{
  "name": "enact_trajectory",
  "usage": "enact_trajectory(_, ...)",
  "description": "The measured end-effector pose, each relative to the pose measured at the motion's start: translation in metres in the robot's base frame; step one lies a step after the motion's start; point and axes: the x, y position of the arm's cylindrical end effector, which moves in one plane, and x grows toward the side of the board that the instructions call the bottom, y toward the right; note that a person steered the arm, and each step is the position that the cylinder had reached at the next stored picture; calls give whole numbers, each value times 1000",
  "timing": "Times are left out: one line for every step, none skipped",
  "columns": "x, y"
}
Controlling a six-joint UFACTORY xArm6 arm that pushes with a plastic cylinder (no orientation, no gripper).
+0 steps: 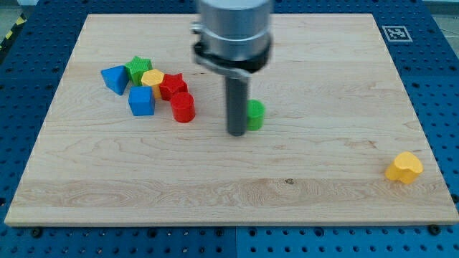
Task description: Place the green circle diagonal to yellow heart
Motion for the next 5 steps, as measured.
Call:
enact_trajectory(2, -30)
enact_trajectory(1, -90)
enact_trajectory(-14, -85)
enact_trajectory(-28, -57)
enact_trajectory(-33, -4)
